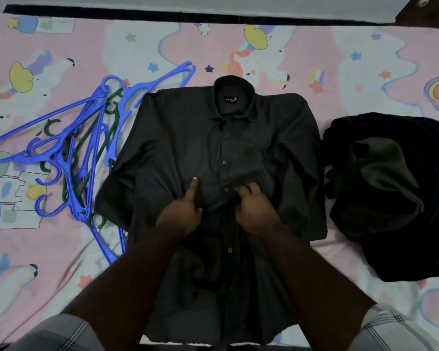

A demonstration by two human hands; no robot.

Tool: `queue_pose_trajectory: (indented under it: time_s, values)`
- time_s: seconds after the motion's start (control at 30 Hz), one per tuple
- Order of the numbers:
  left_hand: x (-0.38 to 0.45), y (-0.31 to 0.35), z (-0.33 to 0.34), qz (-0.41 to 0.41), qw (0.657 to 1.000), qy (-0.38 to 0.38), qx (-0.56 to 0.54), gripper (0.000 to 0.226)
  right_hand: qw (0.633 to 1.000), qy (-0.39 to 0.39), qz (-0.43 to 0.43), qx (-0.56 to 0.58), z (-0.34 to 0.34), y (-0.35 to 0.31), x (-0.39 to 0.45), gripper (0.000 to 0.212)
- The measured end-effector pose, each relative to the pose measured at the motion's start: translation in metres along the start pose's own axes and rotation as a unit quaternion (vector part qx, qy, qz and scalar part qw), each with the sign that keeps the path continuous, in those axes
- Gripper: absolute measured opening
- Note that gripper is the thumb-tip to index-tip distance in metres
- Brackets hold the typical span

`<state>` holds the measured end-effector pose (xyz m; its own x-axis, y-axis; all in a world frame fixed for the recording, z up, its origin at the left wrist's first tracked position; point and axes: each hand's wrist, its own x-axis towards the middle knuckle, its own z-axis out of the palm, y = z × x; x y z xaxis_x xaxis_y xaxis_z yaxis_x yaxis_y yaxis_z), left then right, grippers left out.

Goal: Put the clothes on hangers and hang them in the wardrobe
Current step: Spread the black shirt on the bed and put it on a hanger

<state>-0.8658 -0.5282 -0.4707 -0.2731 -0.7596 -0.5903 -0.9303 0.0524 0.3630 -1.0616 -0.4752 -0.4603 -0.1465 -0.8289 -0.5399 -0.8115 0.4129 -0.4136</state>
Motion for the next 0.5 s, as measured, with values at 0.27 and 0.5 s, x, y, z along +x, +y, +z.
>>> queue_pose_trajectory:
  time_s: [0.27,0.5]
  values:
    - [0.024,0.001,-0.002,0.012,0.999,0.033,0.035,0.066,0.997,-0.066,-0.041,-0.026,-0.012,0.009,0.024,0.068]
    - [0.043,0.016,-0.025,-0.024,1.0,-0.003,0.006,0.084,0.998,-0.043,-0.033,0.013,-0.021,0.01,0.033,0.077]
